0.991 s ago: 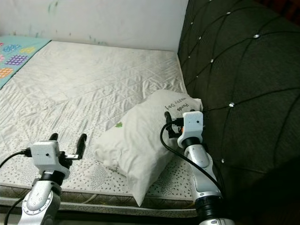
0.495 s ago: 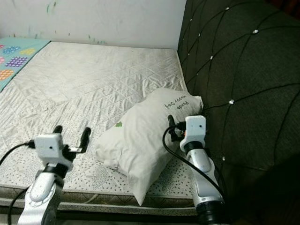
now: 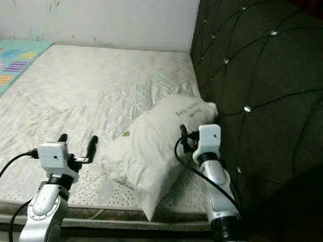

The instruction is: Clean up the room

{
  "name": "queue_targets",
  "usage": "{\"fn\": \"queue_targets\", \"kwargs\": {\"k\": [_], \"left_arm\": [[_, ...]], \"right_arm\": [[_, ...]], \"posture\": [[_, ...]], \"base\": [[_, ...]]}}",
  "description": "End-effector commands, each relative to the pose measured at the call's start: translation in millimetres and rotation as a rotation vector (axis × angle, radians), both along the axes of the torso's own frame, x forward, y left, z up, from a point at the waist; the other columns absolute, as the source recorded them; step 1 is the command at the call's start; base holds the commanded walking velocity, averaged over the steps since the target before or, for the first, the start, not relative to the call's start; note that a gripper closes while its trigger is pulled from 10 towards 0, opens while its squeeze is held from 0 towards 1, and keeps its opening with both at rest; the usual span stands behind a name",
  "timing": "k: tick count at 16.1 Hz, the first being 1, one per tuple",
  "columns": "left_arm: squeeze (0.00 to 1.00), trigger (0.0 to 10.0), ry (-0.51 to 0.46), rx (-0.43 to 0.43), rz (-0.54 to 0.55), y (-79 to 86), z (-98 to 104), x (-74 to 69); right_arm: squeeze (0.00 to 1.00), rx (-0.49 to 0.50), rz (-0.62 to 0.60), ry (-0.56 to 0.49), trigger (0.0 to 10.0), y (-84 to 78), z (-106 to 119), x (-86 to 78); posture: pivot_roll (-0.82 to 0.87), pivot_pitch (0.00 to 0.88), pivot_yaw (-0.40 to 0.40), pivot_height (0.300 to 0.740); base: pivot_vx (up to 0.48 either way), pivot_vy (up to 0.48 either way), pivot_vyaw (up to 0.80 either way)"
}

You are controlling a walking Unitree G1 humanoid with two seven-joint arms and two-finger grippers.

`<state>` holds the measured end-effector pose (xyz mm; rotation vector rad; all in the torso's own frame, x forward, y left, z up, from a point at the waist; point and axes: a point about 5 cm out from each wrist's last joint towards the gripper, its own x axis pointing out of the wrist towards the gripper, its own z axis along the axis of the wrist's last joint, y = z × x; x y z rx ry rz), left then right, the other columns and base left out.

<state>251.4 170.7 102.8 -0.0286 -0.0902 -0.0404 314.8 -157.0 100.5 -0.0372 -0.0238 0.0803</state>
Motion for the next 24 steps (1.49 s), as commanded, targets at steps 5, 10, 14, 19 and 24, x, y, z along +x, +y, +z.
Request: {"fn": "queue_targets", "kwargs": {"k": [5,10,14,19,24], "left_arm": [[0.00,10.0,0.019,-0.007,0.001,-2.7,-2.6,-2.2],[0.00,10.0,0.020,-0.010,0.004,-3.8,-3.3,-2.6],[0.00,10.0,0.021,-0.008,0.015,-1.4,-3.3,-3.9],[0.00,10.0,0.020,-0.005,0.030,0.7,-2.9,-4.4],[0.00,10.0,0.020,-0.006,0.035,0.9,-1.5,-4.5]], "right_arm": [[0.00,-0.004,0.020,0.000,10.0,2.0,2.8,0.4],[0.00,-0.010,0.033,0.001,10.0,3.6,2.1,-0.8],[0.00,-0.005,0.046,0.002,10.0,5.9,1.7,-0.4],[0.00,0.042,0.083,0.007,10.0,12.4,2.0,-2.2],[0.00,0.042,0.104,0.020,10.0,14.5,0.3,-3.7]], "posture": [[-0.05,0.070,-0.062,0.740],[-0.04,0.067,-0.066,0.740],[-0.04,0.069,-0.070,0.740],[-0.03,0.076,-0.068,0.740],[-0.03,0.106,-0.079,0.740]], "base": [[0.000,0.000,-0.77],[0.000,0.000,0.00],[0.000,0.000,0.00],[0.000,0.000,0.00],[0.000,0.000,0.00]]}}
